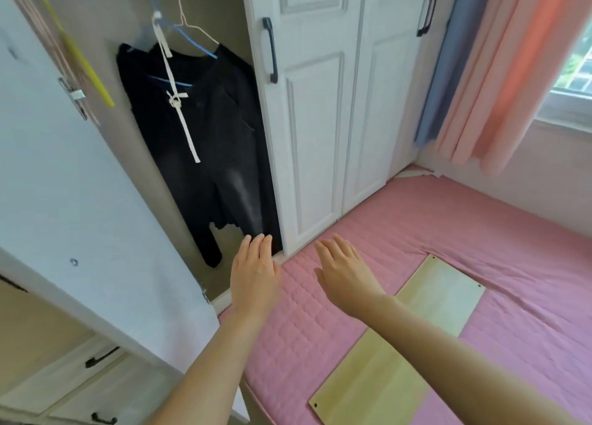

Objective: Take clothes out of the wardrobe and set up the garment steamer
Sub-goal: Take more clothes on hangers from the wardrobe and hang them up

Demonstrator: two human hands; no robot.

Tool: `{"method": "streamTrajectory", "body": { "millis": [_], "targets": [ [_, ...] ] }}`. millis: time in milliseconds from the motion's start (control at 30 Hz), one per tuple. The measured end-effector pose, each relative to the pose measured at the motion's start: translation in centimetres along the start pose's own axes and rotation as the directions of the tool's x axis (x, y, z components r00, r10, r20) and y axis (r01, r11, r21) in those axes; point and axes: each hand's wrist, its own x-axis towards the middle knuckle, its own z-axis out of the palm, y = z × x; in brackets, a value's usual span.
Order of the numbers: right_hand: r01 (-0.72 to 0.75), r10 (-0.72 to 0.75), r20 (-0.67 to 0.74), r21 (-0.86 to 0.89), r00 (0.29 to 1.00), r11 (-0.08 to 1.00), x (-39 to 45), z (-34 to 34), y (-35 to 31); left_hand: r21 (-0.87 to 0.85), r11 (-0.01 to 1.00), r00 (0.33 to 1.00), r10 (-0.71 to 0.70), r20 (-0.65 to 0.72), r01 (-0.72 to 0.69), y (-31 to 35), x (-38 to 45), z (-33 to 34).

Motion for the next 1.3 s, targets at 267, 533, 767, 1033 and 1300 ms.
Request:
{"method": "streamTrajectory", "body": {
  "millis": [267, 533, 767, 1033, 1300],
  "targets": [
    [0.099, -0.101, -0.039, -0.038, 0.994, 0.994, 9.4, -3.7, 2.6, -0.057, 0.990, 0.970, -0.139, -0.200, 0.130, 0.8, 12.0, -4.9],
    [0.225, -0.230, -0.136, -0.052, 0.964, 0.973, 20.4, -7.8, 4.0, 0.041, 0.992, 0.953, -0.101, -0.286, 0.118, 0.0, 21.1, -8.4],
    [0.278, -0.280, -0.194, -0.036, 0.940, 0.960, 29.4, -11.1, 3.8, 0.122, 0.989, 0.919, -0.026, -0.394, 0.080, -1.8, 29.5, -13.1],
    [0.240, -0.227, -0.127, 0.098, 0.966, 0.966, 38.4, -11.7, 3.1, 0.360, 0.932, 0.948, 0.158, -0.277, -0.050, -4.9, 37.6, -14.9],
    [0.188, -0.159, -0.152, 0.198, 0.975, 0.962, 45.2, -10.2, 1.1, 0.435, 0.894, 0.955, 0.213, -0.205, -0.106, -6.2, 43.6, -15.1]
  ]
}}
